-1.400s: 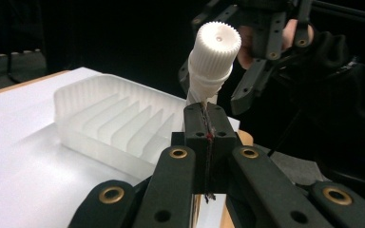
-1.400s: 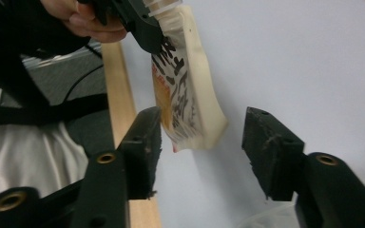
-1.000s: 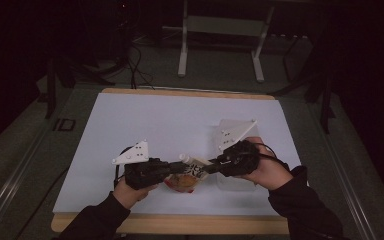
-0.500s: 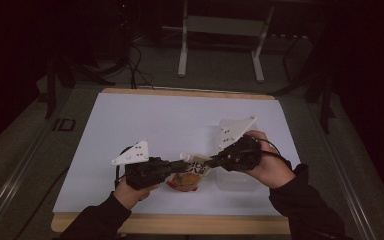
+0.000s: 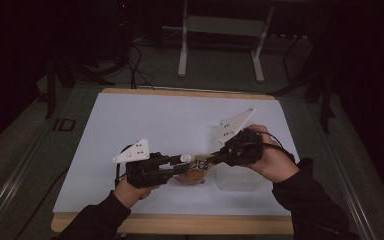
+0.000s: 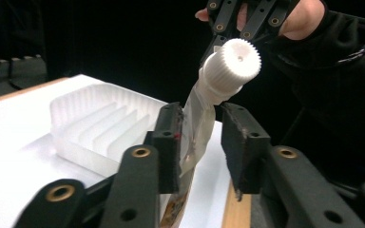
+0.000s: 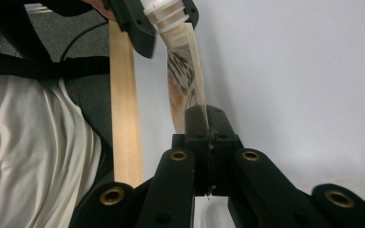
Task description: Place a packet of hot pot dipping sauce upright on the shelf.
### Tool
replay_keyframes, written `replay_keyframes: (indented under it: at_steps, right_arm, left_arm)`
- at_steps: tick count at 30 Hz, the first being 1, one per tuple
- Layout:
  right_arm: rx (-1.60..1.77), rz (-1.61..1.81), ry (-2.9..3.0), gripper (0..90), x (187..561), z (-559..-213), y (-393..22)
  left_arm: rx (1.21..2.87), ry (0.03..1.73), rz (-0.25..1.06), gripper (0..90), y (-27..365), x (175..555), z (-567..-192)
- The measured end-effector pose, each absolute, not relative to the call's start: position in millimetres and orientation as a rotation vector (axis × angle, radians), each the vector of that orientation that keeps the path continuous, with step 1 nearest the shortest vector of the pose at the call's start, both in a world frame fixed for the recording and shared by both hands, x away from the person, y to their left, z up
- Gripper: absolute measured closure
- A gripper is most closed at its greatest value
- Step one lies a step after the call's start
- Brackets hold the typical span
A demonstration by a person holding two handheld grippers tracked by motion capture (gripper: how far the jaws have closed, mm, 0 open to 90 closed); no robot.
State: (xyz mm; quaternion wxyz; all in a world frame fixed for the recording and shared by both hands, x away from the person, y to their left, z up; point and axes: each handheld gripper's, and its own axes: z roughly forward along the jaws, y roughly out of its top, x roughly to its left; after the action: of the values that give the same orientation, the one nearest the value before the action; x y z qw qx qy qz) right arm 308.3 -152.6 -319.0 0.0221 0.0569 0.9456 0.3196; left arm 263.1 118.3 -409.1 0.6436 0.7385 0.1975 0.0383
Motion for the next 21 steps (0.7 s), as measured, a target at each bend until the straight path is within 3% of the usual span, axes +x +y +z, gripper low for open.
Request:
replay_keyframes:
  at_steps: [1,4,6,9,12,14,21]
  right_arm:
    - [0.18,0.982,2.931,90.0,309.7,-318.1,-153.3]
    - [0.209,0.969,2.92,90.0,314.5,-311.2,-158.0]
    - [0.212,0.963,2.917,90.0,315.8,-308.7,-159.6]
    - [0.244,0.946,2.893,90.0,323.1,-297.2,-168.3]
    - [0.262,0.938,2.88,90.0,327.7,-291.6,-173.8]
    - [0.267,0.944,2.854,90.0,334.0,-286.3,-181.1]
    - [0.232,0.93,2.748,89.9,345.1,-279.5,-197.3]
  left_arm:
    - [1.682,0.458,0.109,63.1,119.1,263.4,-408.7]
    - [1.684,0.471,0.124,43.8,121.7,264.0,-409.2]
    - [1.681,0.473,0.127,36.8,123.3,264.0,-409.7]
    - [1.668,0.49,0.127,16.0,129.2,264.0,-413.8]
    - [1.697,0.512,0.184,12.0,135.6,262.2,-420.3]
    - [1.748,0.558,0.238,2.4,142.2,261.5,-427.8]
    - [1.785,0.625,0.275,1.8,158.4,257.1,-443.6]
